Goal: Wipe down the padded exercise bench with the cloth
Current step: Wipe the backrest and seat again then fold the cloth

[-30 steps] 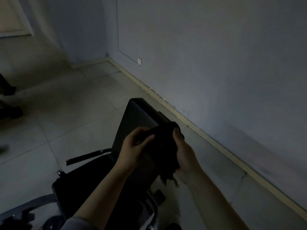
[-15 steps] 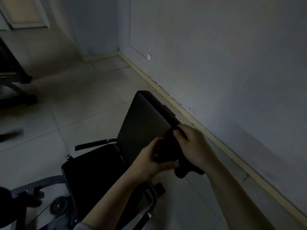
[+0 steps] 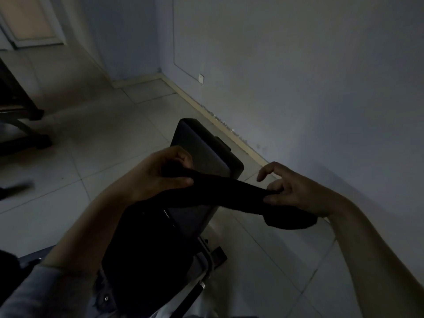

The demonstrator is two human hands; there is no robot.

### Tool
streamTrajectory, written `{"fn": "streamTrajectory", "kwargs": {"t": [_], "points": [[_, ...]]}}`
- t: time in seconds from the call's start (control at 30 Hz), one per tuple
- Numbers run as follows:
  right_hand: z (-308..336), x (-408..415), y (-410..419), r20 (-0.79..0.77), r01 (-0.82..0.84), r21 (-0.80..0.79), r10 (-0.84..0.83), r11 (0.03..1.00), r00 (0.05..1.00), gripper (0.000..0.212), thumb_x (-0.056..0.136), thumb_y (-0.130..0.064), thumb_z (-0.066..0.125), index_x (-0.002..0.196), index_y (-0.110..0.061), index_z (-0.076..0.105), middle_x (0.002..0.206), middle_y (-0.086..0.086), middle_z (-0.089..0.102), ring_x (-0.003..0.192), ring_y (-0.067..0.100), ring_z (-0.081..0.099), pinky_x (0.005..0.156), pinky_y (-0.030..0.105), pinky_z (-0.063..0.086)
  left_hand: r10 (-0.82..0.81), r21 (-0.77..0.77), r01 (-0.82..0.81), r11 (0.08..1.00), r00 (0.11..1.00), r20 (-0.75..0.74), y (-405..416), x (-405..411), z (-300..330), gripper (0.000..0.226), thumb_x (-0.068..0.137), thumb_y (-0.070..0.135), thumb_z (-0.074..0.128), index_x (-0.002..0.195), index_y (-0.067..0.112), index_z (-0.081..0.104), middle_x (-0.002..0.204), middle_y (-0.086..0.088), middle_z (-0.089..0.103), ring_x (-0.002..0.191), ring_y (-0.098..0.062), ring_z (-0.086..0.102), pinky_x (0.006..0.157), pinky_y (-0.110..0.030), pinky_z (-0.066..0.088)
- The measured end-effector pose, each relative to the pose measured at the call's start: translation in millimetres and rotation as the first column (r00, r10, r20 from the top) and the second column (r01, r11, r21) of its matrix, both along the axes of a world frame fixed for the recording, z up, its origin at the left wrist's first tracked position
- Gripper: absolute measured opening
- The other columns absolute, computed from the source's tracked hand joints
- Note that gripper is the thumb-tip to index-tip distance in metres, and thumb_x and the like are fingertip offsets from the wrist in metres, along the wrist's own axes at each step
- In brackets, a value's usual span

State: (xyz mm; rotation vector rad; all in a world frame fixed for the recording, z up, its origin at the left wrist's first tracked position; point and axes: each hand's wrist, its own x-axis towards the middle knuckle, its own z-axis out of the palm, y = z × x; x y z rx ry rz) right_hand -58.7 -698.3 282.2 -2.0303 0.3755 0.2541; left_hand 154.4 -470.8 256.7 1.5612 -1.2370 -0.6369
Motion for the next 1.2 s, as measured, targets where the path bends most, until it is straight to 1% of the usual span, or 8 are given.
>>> {"fn": "streamTrajectory", "kwargs": {"t": [0.17, 0.33, 0.5, 0.63, 0.73, 0.87, 1.03, 1.2], "points": [[-1.8, -12.9, 12.6, 0.066, -0.081, -0.197, 0.096, 0.977, 0.993, 0.019, 0.084, -0.029, 0.065, 0.078, -0.018, 0.051, 0.072, -0.014, 0.054, 0.063, -0.003, 0.052, 0.062, 0.015, 0.043, 0.004, 0.180, -0.020, 0.983, 0.996, 0.090, 19.3, 9.0, -4.2, 0.025, 0.069, 0.015, 0.075, 0.077, 0.025, 0.054, 0.093, 0.000, 0.062, 0.085, -0.022, 0.064, 0.078, -0.045, 0.056], [-8.5, -18.2, 25.3, -0.086, -0.168, -0.459, 0.145, 0.872, 0.986, 0.023, 0.076, -0.041, 0.072, 0.080, -0.030, 0.053, 0.085, -0.004, 0.061, 0.077, 0.015, 0.059, 0.066, 0.031, 0.046, -0.061, 0.387, -0.027, 0.922, 0.975, 0.213, 34.6, -3.9, -14.9, 0.024, 0.078, 0.010, 0.071, 0.084, 0.028, 0.056, 0.092, 0.008, 0.060, 0.084, 0.000, 0.060, 0.071, -0.016, 0.051], [-12.8, -18.8, 28.6, -0.108, -0.191, -0.618, 0.159, 0.763, 0.981, 0.039, 0.077, -0.032, 0.071, 0.062, -0.023, 0.037, 0.060, -0.006, 0.043, 0.055, 0.010, 0.037, 0.053, 0.025, 0.027, -0.165, 0.477, -0.033, 0.878, 0.916, 0.366, 56.0, -31.3, -36.5, 0.043, 0.086, 0.013, 0.062, 0.104, 0.048, 0.045, 0.107, 0.027, 0.043, 0.099, 0.007, 0.048, 0.084, -0.011, 0.042], [-12.7, -7.8, 23.8, -0.039, -0.187, -0.482, 0.193, 0.856, 0.980, 0.031, 0.077, -0.012, 0.069, 0.064, -0.014, 0.041, 0.066, -0.001, 0.046, 0.060, 0.010, 0.042, 0.056, 0.024, 0.032, -0.147, 0.415, 0.082, 0.906, 0.981, 0.128, 82.0, -59.2, -44.0, 0.045, 0.084, 0.006, 0.064, 0.097, 0.050, 0.060, 0.108, 0.028, 0.050, 0.105, 0.008, 0.050, 0.089, -0.008, 0.041], [-20.4, 8.7, 17.6, -0.003, -0.234, -0.287, 0.243, 0.929, 0.970, 0.017, 0.079, -0.007, 0.069, 0.076, -0.018, 0.057, 0.079, -0.003, 0.060, 0.072, 0.009, 0.057, 0.066, 0.026, 0.046, -0.024, 0.410, 0.068, 0.910, 0.993, -0.112, 109.5, -76.4, -54.6, 0.037, 0.076, 0.009, 0.071, 0.087, 0.043, 0.063, 0.100, 0.019, 0.059, 0.099, -0.006, 0.059, 0.091, -0.026, 0.048], [-49.1, 46.3, 32.9, -0.033, -0.400, -0.269, 0.407, 0.876, 0.913, 0.015, 0.081, -0.012, 0.069, 0.079, -0.024, 0.061, 0.081, -0.005, 0.063, 0.073, 0.006, 0.060, 0.068, 0.025, 0.047, 0.200, 0.593, -0.222, 0.774, 0.974, 0.104, 145.5, -105.9, -89.8, 0.038, 0.071, 0.019, 0.079, 0.073, 0.043, 0.050, 0.076, 0.026, 0.055, 0.074, 0.012, 0.053, 0.069, -0.009, 0.041], [-84.4, 85.6, 91.5, -0.057, -0.604, -0.142, 0.602, 0.785, 0.796, 0.024, 0.083, -0.005, 0.065, 0.083, -0.029, 0.062, 0.079, -0.016, 0.064, 0.070, -0.003, 0.060, 0.062, 0.011, 0.044, 0.561, 0.594, -0.520, 0.614, 0.817, 0.135, 213.4, -157.5, -133.6, 0.023, 0.070, 0.023, 0.079, 0.088, 0.027, 0.065, 0.083, 0.013, 0.066, 0.077, 0.003, 0.061, 0.071, -0.023, 0.050], [-106.6, 103.4, 164.4, -0.102, -0.699, -0.110, 0.692, 0.706, 0.715, 0.027, 0.084, -0.017, 0.066, 0.101, -0.035, 0.056, 0.099, -0.007, 0.060, 0.092, 0.010, 0.060, 0.083, 0.028, 0.050, 0.899, 0.433, -0.789, 0.435, 0.408, -0.159, 290.6, -218.2, -131.7, 0.024, 0.062, 0.037, 0.070, 0.079, 0.023, 0.059, 0.076, 0.006, 0.061, 0.067, -0.006, 0.057, 0.060, -0.022, 0.050]]}}
